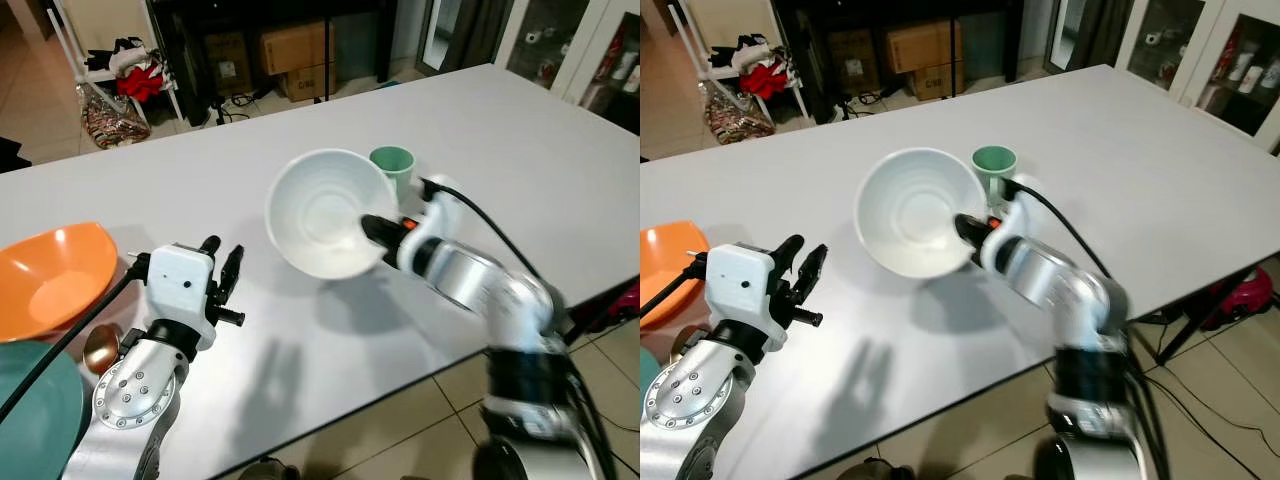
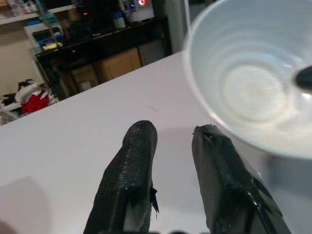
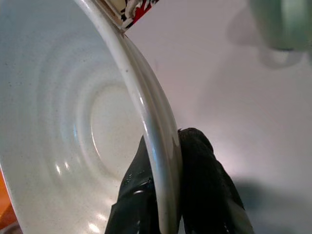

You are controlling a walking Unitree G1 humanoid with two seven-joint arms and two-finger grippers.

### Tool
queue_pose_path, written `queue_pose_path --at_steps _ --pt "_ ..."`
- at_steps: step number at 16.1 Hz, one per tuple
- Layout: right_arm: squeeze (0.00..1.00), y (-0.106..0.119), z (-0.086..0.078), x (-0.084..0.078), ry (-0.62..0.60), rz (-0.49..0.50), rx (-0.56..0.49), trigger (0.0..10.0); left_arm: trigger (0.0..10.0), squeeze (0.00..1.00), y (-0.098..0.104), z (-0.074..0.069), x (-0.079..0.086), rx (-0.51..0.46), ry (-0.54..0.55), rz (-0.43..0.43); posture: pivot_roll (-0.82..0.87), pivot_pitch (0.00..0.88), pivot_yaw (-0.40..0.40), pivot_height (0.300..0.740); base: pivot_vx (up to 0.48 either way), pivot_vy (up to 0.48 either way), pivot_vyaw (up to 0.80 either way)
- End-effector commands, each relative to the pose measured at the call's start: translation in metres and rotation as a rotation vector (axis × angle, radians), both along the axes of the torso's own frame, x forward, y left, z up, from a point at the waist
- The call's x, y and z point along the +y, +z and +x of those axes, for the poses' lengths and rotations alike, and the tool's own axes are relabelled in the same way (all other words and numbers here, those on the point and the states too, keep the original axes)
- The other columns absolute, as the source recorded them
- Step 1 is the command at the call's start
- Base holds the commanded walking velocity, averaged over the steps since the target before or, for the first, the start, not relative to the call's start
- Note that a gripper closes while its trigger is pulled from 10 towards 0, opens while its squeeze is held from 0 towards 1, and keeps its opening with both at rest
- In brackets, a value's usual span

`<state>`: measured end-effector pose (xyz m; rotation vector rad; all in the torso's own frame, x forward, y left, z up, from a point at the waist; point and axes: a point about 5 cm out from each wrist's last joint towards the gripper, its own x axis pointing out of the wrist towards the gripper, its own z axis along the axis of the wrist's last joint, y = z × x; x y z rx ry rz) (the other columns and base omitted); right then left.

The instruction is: Setting the table

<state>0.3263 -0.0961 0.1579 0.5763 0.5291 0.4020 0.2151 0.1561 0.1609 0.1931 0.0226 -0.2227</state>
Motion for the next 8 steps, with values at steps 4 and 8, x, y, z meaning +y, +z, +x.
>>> queue_pose_path --at_steps 4,8 --pt "0.00 -0.001 0.036 0.000 -0.136 0.092 0.085 10.0 10.0 0.00 0.007 -0.006 -0.010 0.049 -0.146 0.021 -0.05 0.075 0.067 0.740 0.000 0.000 0.00" --pt "0.00 -0.005 0.055 0.001 -0.202 0.168 0.150 10.0 10.0 0.00 0.010 -0.008 -0.015 0.065 -0.190 0.028 -0.04 0.098 0.076 0.740 0.000 0.000 0.00"
